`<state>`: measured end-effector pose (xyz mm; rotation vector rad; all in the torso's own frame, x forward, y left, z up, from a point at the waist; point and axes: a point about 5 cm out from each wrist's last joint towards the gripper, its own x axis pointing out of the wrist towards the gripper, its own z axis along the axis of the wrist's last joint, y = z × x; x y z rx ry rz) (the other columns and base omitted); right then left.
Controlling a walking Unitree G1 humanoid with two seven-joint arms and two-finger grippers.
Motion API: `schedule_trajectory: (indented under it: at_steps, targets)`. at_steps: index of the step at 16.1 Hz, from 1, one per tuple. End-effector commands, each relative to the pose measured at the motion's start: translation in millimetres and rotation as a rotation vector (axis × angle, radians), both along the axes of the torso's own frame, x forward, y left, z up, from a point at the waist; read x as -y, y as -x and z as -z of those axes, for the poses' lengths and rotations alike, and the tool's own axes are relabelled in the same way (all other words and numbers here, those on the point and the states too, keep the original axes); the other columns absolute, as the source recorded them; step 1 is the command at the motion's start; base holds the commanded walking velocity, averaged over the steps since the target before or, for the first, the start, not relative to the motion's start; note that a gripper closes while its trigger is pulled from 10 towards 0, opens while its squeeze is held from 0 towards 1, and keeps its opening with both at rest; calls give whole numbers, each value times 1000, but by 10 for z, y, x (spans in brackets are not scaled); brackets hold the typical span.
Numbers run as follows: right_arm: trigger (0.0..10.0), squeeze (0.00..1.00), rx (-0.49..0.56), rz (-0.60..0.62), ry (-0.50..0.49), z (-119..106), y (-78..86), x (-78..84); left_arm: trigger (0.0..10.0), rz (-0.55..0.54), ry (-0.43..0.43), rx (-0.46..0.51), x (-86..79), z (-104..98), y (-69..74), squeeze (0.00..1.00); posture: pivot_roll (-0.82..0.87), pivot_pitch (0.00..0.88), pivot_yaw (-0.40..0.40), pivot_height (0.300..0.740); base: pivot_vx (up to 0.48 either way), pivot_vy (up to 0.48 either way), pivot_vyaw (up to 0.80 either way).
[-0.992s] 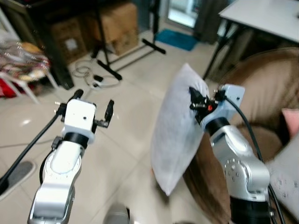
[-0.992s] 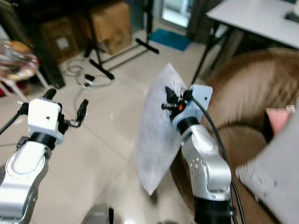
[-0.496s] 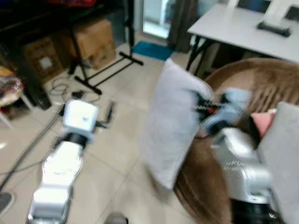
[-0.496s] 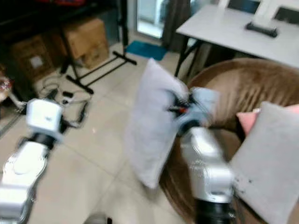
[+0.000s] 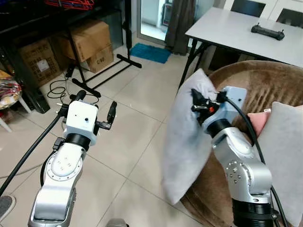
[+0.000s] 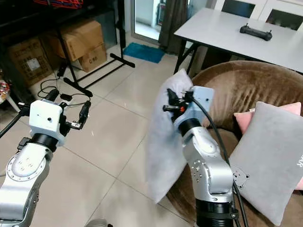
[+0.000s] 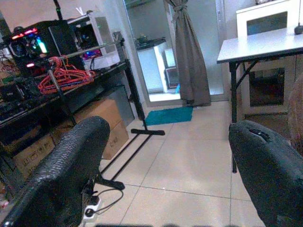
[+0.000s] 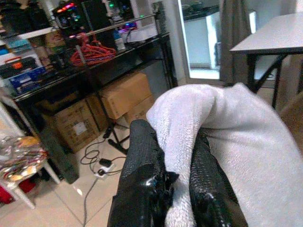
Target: Move the pillow to the sofa from floor
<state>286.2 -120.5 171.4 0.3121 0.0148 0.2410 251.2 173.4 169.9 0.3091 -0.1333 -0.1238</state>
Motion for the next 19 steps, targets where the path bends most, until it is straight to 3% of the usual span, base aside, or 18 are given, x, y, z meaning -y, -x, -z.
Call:
schedule_trajectory:
  at_steps: [1,8,19]
  targets:
    - [10000,0,52,-19,-3,-89,-3,-27,10000,11,7,3,2,-8,-2,0,117,0,-31,740,289,0,0]
    - [10000,0,45,-22,2,-82,-50,-46,10000,18,11,2,7,-9,4,0,121,0,-36,740,292,0,-800]
    - [10000,0,66,-43,49,-62,-81,-108,10000,28,2,-2,10,3,8,0,127,0,-42,740,292,0,0]
